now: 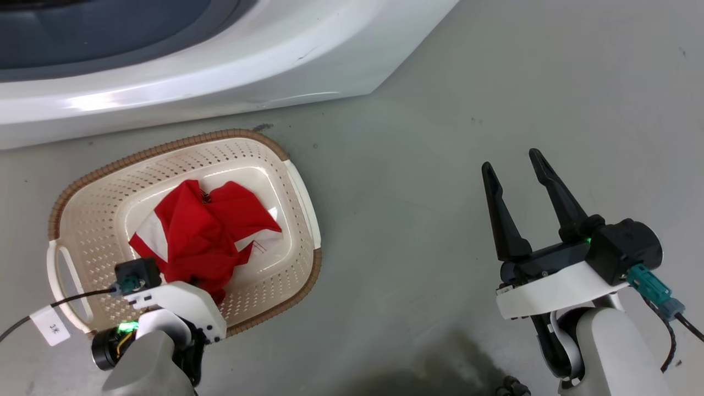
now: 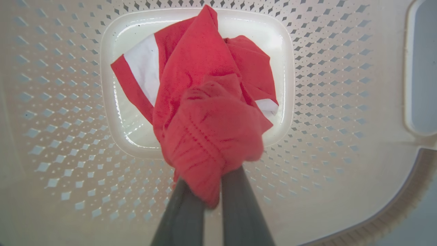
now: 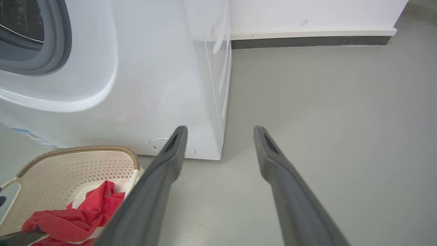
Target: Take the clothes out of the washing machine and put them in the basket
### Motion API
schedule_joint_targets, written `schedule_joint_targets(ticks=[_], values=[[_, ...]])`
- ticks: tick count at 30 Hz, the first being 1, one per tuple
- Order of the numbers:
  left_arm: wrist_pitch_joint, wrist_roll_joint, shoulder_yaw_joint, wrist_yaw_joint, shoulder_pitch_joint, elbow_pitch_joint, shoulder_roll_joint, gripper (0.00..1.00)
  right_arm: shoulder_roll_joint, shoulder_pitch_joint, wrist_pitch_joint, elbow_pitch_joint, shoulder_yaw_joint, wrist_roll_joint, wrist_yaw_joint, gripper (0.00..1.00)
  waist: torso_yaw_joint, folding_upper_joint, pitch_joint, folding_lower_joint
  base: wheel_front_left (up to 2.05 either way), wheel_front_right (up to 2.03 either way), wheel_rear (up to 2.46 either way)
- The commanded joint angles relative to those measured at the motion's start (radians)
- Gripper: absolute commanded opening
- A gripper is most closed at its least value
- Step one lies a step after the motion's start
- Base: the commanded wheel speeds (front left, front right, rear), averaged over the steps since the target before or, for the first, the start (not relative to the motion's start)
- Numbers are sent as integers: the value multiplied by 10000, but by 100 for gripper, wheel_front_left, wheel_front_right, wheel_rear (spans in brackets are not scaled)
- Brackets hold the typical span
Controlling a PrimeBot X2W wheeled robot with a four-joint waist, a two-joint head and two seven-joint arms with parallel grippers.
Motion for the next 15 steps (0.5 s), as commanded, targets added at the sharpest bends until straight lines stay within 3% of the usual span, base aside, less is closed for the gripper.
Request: schedule_joint_targets(ticks=[1, 15], values=[[-23, 40, 42, 77, -70, -115, 31, 100, 7, -124, -66, 61, -32, 18, -3, 100, 43, 0, -123, -2, 0, 0, 0], [-23, 536, 1108, -11, 2387, -2589, -582, 100, 2, 656, -3, 849, -271, -118, -3, 100, 729, 0, -3151, -2, 0, 0, 0]])
